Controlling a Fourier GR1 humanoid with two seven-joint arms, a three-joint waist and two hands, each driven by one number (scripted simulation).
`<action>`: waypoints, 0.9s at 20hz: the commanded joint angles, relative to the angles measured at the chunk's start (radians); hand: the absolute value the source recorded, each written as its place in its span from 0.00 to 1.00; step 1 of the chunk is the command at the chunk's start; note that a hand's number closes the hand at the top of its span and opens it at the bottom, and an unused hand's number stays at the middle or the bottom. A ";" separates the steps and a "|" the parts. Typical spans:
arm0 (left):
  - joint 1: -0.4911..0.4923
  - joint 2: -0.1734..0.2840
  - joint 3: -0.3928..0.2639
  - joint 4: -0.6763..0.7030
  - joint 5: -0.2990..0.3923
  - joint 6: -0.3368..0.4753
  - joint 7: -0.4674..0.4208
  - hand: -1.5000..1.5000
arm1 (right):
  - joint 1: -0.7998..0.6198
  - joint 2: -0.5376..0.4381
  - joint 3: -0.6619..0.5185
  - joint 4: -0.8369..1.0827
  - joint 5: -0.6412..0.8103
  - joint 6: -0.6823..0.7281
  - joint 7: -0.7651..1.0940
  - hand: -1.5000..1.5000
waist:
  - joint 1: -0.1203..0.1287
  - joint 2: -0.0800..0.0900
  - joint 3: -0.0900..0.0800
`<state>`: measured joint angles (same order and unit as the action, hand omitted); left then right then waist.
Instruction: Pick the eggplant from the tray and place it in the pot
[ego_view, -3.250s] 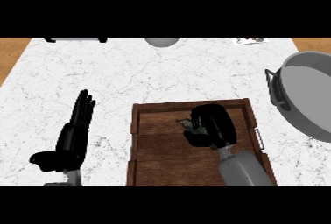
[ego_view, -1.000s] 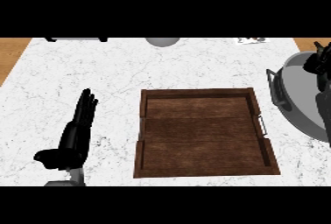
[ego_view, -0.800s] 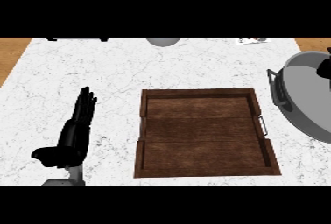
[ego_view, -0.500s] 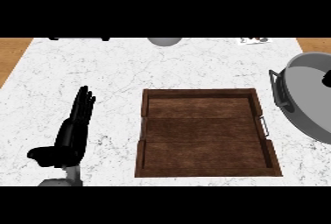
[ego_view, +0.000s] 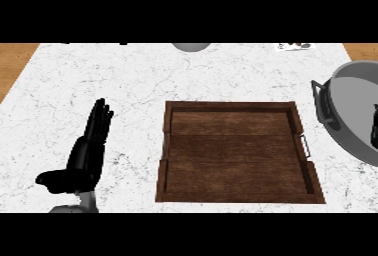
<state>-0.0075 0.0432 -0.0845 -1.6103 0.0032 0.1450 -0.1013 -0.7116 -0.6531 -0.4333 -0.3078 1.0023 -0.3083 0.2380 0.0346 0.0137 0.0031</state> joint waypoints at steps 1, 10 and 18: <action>-0.027 -0.041 -0.029 0.039 -0.033 0.046 0.007 0.50 | -0.014 -0.023 -0.060 0.068 -0.072 0.049 -0.129 0.00 | -0.001 0.004 0.002; 0.029 -0.003 0.017 0.034 0.005 0.001 -0.051 0.50 | -0.025 0.062 -0.368 -0.102 -0.438 -0.102 -0.475 0.00 | -0.033 -0.009 0.002; -0.007 -0.007 0.024 0.035 0.004 0.008 -0.017 0.50 | 0.051 -0.036 -0.507 -0.032 -0.611 -0.053 -0.616 0.00 | -0.018 -0.005 0.000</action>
<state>0.0077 0.0430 -0.0674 -1.6079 0.0089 0.1496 -0.1078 -0.6706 -0.6613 -0.8906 -0.3607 0.4619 -0.3642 -0.3263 0.0156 0.0087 0.0042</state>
